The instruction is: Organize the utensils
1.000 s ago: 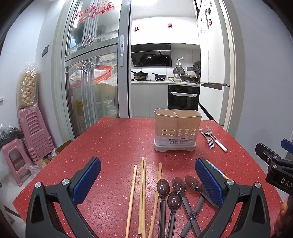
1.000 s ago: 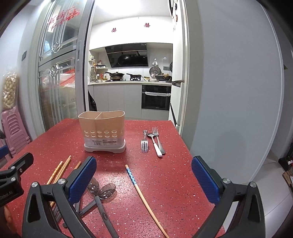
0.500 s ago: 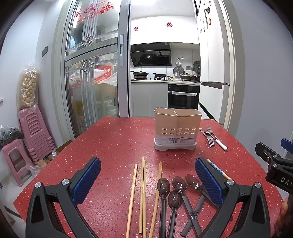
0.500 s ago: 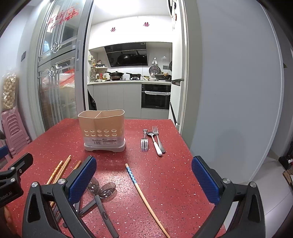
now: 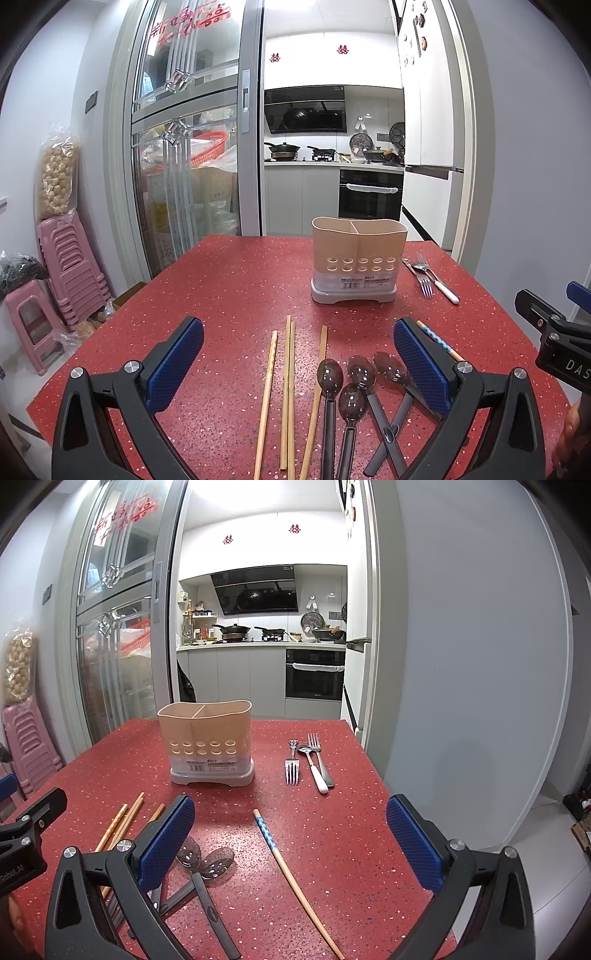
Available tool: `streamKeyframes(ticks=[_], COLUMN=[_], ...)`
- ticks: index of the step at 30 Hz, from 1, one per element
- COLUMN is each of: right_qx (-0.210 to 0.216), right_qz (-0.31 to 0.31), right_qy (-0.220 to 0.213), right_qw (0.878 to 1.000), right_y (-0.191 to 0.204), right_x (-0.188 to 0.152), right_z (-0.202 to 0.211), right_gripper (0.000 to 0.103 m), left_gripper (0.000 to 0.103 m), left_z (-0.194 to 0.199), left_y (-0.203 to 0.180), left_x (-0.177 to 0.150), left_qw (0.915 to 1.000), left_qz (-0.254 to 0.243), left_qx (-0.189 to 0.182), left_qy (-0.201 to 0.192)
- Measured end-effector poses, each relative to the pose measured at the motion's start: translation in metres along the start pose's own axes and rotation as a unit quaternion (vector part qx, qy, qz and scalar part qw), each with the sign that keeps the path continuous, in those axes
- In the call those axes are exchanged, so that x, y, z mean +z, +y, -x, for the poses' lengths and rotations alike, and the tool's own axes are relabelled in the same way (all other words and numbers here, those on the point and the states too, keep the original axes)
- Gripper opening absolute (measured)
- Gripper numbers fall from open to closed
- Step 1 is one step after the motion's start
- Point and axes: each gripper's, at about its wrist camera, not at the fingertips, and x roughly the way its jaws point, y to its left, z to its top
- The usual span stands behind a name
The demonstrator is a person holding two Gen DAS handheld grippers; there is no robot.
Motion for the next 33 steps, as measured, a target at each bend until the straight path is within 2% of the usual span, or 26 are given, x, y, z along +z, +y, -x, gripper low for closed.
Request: streamKeyframes(ticks=[33], right_qx=[0.000], right_qz=[-0.003], right_qy=[-0.003], right_qw=[1.000], right_y=[-0.0016], right_x=[-0.0010], right_z=[0.0019], right_gripper=[0.103], left_gripper=[0.103], left_z=[0.0001], left_y=[-0.0011], left_x=[0.0002], left_qw=[1.0000], left_qz=[-0.001], left_qx=[0.000], left_qy=[0.000])
